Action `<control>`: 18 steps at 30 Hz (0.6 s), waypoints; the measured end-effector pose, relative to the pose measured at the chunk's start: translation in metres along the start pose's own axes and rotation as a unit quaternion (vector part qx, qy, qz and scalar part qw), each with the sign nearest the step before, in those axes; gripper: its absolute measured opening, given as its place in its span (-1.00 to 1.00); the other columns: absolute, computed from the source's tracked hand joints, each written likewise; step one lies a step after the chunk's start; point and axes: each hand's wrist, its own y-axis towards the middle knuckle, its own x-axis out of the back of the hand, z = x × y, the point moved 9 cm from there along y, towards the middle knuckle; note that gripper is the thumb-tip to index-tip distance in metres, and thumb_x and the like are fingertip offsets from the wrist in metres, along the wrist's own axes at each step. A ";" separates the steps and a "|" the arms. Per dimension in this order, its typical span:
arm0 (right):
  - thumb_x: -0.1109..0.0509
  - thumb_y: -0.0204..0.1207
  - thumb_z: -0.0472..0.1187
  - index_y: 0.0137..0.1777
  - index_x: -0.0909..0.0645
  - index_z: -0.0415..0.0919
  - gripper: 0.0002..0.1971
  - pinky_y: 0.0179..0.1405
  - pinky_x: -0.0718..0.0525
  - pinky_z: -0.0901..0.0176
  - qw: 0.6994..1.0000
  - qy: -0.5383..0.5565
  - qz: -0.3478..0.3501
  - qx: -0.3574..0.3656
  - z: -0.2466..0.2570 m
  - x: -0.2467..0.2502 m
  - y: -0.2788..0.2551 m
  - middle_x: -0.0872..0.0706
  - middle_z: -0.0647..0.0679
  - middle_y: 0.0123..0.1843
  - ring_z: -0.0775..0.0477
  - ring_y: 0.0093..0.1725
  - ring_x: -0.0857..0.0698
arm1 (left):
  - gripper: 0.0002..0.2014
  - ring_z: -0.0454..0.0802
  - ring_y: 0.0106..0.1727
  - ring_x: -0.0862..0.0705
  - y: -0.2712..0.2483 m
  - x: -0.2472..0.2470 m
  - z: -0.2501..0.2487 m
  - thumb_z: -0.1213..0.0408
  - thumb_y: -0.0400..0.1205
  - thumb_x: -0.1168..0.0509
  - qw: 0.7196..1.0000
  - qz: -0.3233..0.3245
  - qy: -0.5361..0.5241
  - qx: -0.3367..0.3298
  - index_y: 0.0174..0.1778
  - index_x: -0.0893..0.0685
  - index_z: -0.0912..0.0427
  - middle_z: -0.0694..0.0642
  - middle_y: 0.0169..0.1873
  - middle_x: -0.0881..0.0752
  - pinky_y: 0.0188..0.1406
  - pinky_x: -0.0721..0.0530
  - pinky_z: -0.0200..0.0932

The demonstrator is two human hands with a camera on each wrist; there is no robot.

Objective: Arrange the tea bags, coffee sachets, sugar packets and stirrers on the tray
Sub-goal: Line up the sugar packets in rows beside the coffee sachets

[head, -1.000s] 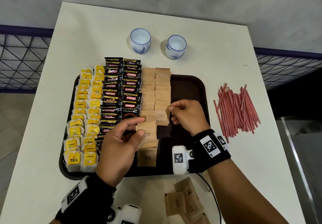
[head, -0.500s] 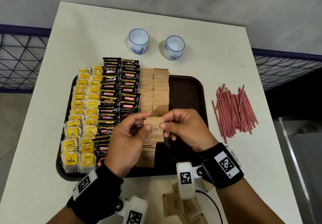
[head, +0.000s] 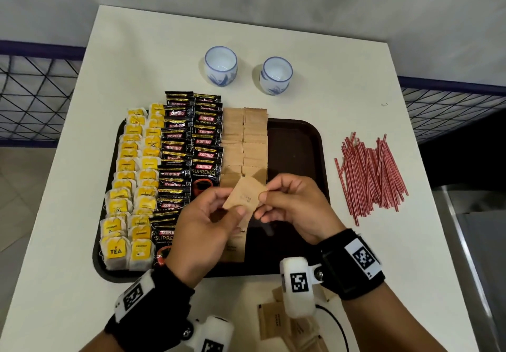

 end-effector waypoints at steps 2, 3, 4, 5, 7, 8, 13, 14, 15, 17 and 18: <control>-0.50 0.50 -0.47 -0.09 -0.62 -0.29 -0.87 -0.35 -0.81 0.11 0.991 -0.129 -0.018 0.032 -0.001 -0.001 -0.004 -0.78 -0.30 -0.19 -0.08 -0.34 -0.79 | -0.71 -0.10 -0.01 -0.80 0.004 0.005 -0.011 0.45 0.62 -0.43 0.999 -0.018 0.030 -0.035 0.03 -0.79 -0.11 -0.08 -0.04 -0.84 -0.20 -0.79 -0.18; -0.56 0.47 -0.39 -0.05 -0.65 -0.18 -0.83 -0.25 -0.81 0.12 0.967 -0.236 -0.042 0.083 0.007 0.001 -0.008 -0.78 -0.20 -0.09 -0.02 -0.26 -0.78 | -0.69 -0.16 0.01 -0.78 0.006 0.008 -0.017 0.44 0.63 -0.42 0.996 -0.018 0.066 -0.058 0.04 -0.81 -0.14 -0.11 -0.04 -0.81 -0.10 -0.78 -0.19; -0.60 0.43 -0.32 0.04 -0.67 -0.07 -0.75 -0.17 -0.75 0.22 0.935 -0.319 -0.060 0.144 0.017 0.001 -0.014 -0.74 -0.05 -0.01 0.04 -0.19 -0.75 | -0.67 -0.21 0.04 -0.75 0.007 0.008 -0.026 0.43 0.63 -0.42 0.990 -0.010 0.112 -0.083 0.06 -0.81 -0.17 -0.13 -0.03 -0.77 0.01 -0.74 -0.23; -0.62 0.41 -0.28 0.12 -0.68 0.01 -0.67 -0.14 -0.66 0.36 0.907 -0.361 -0.060 0.207 0.028 -0.004 -0.021 -0.69 0.07 0.02 0.06 -0.12 -0.71 | -0.65 -0.25 0.06 -0.72 0.008 0.007 -0.033 0.42 0.62 -0.43 0.983 0.001 0.153 -0.106 0.10 -0.81 -0.20 -0.17 -0.02 -0.74 0.07 -0.69 -0.30; -0.63 0.42 -0.29 0.18 -0.72 -0.04 -0.66 -0.09 -0.53 0.48 0.895 -0.359 -0.024 0.263 0.038 -0.015 -0.030 -0.65 0.18 -0.02 0.12 -0.08 -0.68 | -0.57 -0.23 0.06 -0.72 0.009 0.003 -0.040 0.41 0.58 -0.48 0.974 0.024 0.191 -0.124 0.18 -0.74 -0.26 -0.19 -0.03 -0.73 0.10 -0.70 -0.27; -0.61 0.44 -0.30 0.13 -0.75 -0.10 -0.72 -0.09 -0.54 0.47 0.903 -0.344 -0.002 0.258 0.036 -0.019 -0.030 -0.68 0.18 -0.06 0.16 -0.10 -0.68 | -0.53 -0.18 0.01 -0.74 0.010 0.001 -0.040 0.38 0.55 -0.52 0.973 0.035 0.196 -0.119 0.21 -0.70 -0.29 -0.17 -0.09 -0.75 0.09 -0.73 -0.16; -0.60 0.48 -0.24 -0.10 -0.80 -0.10 -0.94 -0.03 -0.75 -0.02 0.931 -0.306 -0.011 0.202 0.024 -0.007 -0.022 -0.79 0.07 -0.18 0.05 -0.14 -0.77 | -0.60 -0.09 -0.04 -0.77 0.010 -0.007 -0.046 0.24 0.46 -0.60 0.975 0.048 0.183 -0.120 0.13 -0.66 -0.20 -0.09 -0.20 -0.80 0.10 -0.74 0.02; -0.61 0.47 -0.23 -0.10 -0.80 -0.11 -0.95 -0.04 -0.73 0.05 0.929 -0.307 -0.016 0.208 0.025 -0.005 -0.022 -0.76 0.09 -0.17 0.06 -0.14 -0.75 | -0.62 -0.10 -0.03 -0.77 0.009 -0.006 -0.046 0.23 0.46 -0.61 0.973 0.044 0.189 -0.127 0.10 -0.67 -0.19 -0.11 -0.19 -0.80 0.08 -0.75 0.01; -0.60 0.48 -0.24 -0.10 -0.81 -0.11 -0.95 -0.05 -0.70 0.15 0.926 -0.311 -0.014 0.213 0.024 -0.005 -0.023 -0.73 0.10 -0.16 0.07 -0.13 -0.74 | -0.64 -0.10 -0.03 -0.76 0.008 -0.006 -0.046 0.23 0.45 -0.61 0.971 0.044 0.195 -0.130 0.08 -0.69 -0.17 -0.12 -0.18 -0.79 0.06 -0.75 0.01; -0.58 0.49 -0.27 -0.09 -0.80 -0.07 -0.92 -0.07 -0.67 0.22 0.923 -0.324 0.003 0.208 0.021 -0.011 -0.026 -0.73 0.11 -0.17 0.09 -0.13 -0.72 | -0.67 -0.11 -0.03 -0.75 0.006 -0.007 -0.042 0.23 0.46 -0.61 0.969 0.048 0.208 -0.126 0.07 -0.71 -0.13 -0.13 -0.16 -0.78 0.04 -0.76 0.01; -0.57 0.49 -0.27 -0.10 -0.79 -0.04 -0.90 -0.08 -0.70 0.19 0.923 -0.330 0.010 0.199 0.019 -0.013 -0.026 -0.75 0.10 -0.19 0.09 -0.14 -0.73 | -0.67 -0.14 -0.03 -0.75 0.005 -0.008 -0.041 0.23 0.46 -0.61 0.967 0.048 0.217 -0.124 0.06 -0.71 -0.13 -0.14 -0.15 -0.78 0.03 -0.76 -0.03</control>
